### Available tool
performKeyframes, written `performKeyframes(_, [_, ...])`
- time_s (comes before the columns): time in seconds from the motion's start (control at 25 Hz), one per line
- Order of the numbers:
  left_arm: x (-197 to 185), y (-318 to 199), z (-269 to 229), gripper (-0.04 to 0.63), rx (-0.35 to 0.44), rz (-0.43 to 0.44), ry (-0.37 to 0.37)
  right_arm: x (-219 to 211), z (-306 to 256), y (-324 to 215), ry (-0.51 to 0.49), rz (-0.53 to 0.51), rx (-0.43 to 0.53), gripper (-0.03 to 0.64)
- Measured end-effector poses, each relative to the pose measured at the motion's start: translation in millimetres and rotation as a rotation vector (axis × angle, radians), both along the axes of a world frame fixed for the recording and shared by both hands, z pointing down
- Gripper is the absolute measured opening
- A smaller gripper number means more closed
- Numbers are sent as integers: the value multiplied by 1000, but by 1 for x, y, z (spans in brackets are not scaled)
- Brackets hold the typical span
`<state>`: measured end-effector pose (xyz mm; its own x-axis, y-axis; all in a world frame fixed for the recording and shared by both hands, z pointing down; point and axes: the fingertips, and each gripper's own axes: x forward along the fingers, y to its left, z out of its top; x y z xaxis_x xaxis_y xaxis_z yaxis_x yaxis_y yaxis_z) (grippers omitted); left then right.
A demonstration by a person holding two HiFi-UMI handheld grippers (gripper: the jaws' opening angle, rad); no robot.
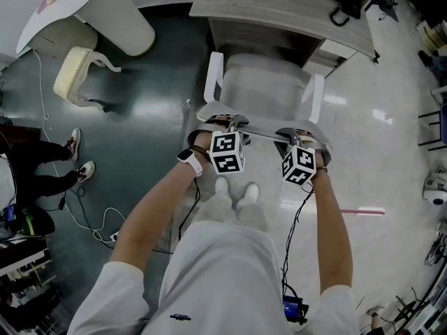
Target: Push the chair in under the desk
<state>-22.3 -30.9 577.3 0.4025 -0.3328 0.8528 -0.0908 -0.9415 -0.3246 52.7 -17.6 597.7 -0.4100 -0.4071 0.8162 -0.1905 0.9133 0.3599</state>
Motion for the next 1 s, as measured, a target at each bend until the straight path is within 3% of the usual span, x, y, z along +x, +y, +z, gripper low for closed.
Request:
performKeyframes(0.2, [12, -24, -1, 150, -64, -12, -10, 12, 1, -26, 20, -12, 11, 72])
performKeyframes(0.68, [22, -86, -3, 150, -5, -21, -4, 24, 1, -89, 45, -22, 11, 64])
performKeyframes(1.0, [19, -129, -6, 153, -12, -21, -5, 21, 1, -133, 49, -25, 32, 64])
